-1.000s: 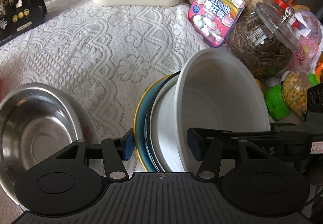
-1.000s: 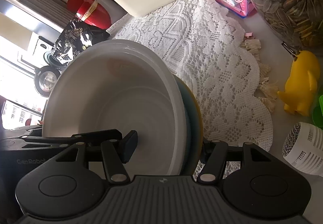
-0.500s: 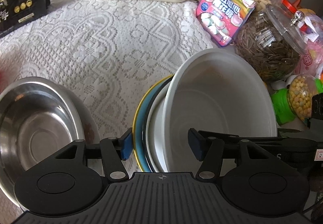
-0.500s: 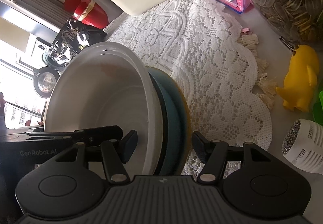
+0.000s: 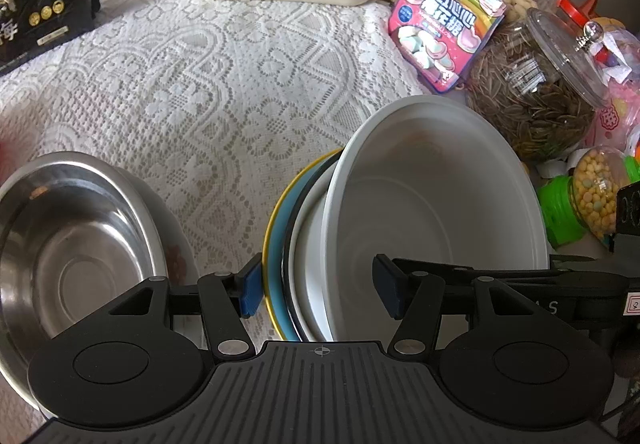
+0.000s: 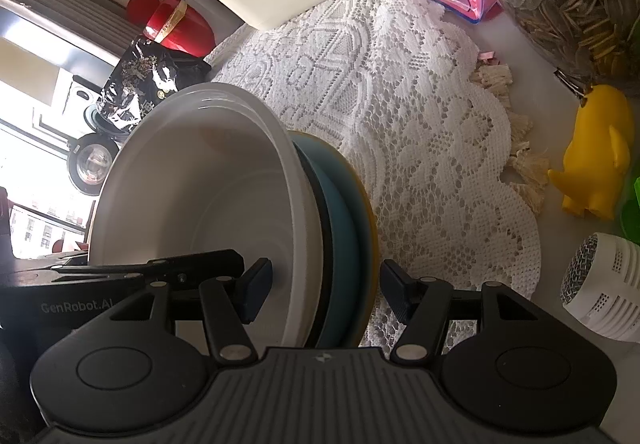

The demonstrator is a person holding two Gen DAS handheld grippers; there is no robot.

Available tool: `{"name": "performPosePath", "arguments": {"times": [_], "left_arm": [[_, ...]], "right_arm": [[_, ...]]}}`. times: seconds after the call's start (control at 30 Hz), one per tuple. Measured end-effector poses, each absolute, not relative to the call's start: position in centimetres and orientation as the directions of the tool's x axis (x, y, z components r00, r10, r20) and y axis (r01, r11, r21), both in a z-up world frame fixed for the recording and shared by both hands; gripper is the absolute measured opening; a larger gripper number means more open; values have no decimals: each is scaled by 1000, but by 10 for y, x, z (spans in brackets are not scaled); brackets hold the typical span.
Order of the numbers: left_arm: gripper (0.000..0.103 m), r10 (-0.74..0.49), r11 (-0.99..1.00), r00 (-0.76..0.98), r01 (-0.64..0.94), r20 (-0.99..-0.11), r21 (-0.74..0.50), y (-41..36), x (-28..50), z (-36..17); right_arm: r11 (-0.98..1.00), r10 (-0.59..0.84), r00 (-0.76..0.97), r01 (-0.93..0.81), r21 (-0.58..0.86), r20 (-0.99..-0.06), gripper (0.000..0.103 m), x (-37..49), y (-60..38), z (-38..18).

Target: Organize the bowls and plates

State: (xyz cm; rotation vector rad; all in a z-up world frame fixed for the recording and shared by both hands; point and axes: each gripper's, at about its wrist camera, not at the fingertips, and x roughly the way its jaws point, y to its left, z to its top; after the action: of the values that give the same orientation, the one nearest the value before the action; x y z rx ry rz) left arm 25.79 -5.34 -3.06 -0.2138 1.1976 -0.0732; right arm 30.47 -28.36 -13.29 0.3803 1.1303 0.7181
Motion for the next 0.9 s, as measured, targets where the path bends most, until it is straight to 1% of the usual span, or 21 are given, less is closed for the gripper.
{"name": "performPosePath", "arguments": {"times": [0.13, 0.33, 0.43, 0.67, 0.8, 0.9], "left_arm": [[61, -173, 976, 369, -60, -913, -209, -53, 257, -30], [61, -184, 973, 370, -62, -911, -222, -52, 258, -30], [61, -196, 971, 366, -58, -910, -232, -49, 258, -31], [61, -219, 968, 358, -33, -908, -247, -47, 261, -32], [61, -240, 963, 353, -28, -904, -267, -45, 261, -32], [61, -242, 964, 350, -20, -905, -265, -46, 261, -32]], "right_arm": [[718, 692, 233, -322, 617, -683, 61, 305, -284, -133], [694, 717, 189, -279, 664, -670, 61, 309, -286, -138], [701, 711, 182, -265, 662, -679, 61, 309, -285, -138], [730, 679, 217, -302, 613, -701, 60, 306, -279, -130], [767, 632, 287, -369, 526, -720, 57, 303, -268, -118], [766, 630, 268, -364, 530, -729, 58, 306, -267, -118]]}}
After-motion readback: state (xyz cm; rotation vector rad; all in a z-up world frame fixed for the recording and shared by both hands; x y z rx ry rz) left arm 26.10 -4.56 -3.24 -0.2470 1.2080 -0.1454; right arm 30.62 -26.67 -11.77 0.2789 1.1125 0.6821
